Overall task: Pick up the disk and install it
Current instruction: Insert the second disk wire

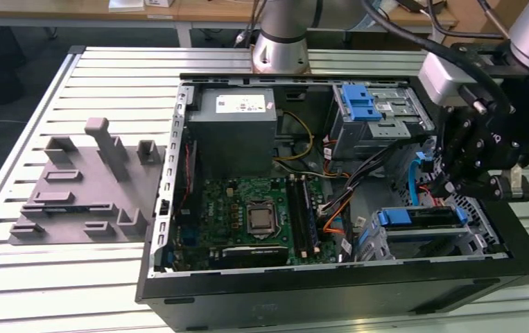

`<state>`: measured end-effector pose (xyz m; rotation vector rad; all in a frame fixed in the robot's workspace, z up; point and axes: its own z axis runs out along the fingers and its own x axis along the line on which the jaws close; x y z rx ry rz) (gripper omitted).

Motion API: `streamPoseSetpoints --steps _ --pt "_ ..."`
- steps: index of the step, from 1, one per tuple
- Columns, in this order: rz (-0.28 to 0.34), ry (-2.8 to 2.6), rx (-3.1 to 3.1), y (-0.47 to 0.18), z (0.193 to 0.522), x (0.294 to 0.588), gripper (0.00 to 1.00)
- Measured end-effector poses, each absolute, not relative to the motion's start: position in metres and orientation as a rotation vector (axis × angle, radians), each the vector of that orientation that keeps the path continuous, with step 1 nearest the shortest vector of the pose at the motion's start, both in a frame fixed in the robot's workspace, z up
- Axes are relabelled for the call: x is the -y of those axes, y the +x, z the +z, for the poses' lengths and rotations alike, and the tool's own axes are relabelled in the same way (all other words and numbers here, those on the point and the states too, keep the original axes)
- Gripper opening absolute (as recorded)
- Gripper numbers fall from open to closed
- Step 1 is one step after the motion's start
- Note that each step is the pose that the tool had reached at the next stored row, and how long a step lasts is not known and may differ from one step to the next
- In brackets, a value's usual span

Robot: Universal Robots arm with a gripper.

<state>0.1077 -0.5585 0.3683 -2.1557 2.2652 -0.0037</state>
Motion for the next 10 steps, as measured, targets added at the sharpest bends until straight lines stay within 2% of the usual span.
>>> streamPoseSetpoints --steps 10 --pt "-0.008 -2.153 -2.263 0.1001 0.3790 0.5582 0.11"
